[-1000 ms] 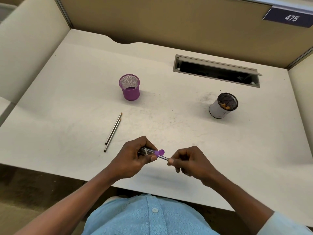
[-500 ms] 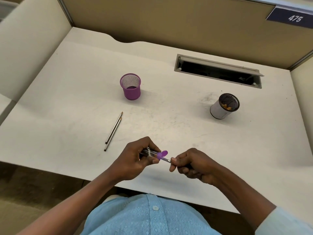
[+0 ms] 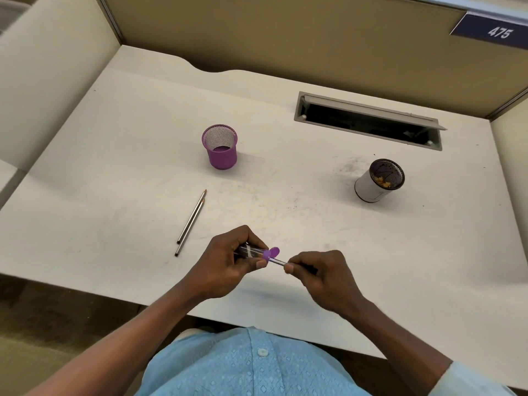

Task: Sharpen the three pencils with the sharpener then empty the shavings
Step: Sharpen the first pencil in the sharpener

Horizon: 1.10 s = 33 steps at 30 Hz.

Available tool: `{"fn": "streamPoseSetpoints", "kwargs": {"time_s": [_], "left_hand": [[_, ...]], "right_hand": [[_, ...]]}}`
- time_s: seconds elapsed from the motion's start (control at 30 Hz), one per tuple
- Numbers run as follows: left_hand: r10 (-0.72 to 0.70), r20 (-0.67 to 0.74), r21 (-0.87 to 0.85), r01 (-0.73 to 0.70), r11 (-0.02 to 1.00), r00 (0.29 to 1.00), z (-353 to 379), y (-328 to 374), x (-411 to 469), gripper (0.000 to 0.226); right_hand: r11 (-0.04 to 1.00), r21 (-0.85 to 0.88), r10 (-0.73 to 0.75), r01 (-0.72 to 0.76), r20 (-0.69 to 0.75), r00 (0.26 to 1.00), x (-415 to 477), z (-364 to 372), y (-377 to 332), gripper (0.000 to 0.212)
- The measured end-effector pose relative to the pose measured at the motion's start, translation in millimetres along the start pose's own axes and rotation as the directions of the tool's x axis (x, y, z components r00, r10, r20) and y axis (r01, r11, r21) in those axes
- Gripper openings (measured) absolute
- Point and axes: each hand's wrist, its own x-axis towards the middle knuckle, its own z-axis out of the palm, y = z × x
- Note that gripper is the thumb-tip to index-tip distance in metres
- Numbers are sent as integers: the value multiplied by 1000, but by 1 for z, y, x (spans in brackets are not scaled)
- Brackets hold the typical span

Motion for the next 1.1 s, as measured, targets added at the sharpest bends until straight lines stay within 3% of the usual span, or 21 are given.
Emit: {"fn": "streamPoseSetpoints", "kwargs": {"time_s": [0.03,0.07,0.13,0.23,0.57,0.67,0.73,0.93,1.03,1.1], "left_hand": [[13,28,21,-13,1000,1000,-2,0,0,19],[21,60,36,-23,999,998,-3,0,-1,21],[33,101,29,-36,999,994,-2,0,-3,24],[67,108,18,-69,997,992,-1,2,-1,26],[141,115,-4,-141,990,983,-1,2,6,29],[152,112,-9,-152,988,982,-1,0,5,29],[156,108,-13,-156,988,982,-1,-2,6,30],[89,93,44,-93,995,992,-6,-6,9,31],[80,98,58,-85,995,992,-8,-7,11,30],[79,97,71,-86,994,992,-7,-7,12,30]], "right_hand": [[939,221,227,-261,169,959,4,-3,-1,23],[791,347,382,-505,365,849,8,-9,-2,25],[528,357,464,-771,638,614,14,-20,0,29],[332,334,422,-882,784,455,17,-27,2,30],[99,266,190,-959,941,280,21,-30,11,32],[47,272,118,-961,954,276,21,-27,14,28],[71,307,134,-949,940,314,20,-24,13,26],[431,481,324,-764,708,628,13,-15,4,41],[650,408,414,-641,517,749,11,-13,-1,32],[744,364,427,-561,387,817,11,-11,-3,23]]}}
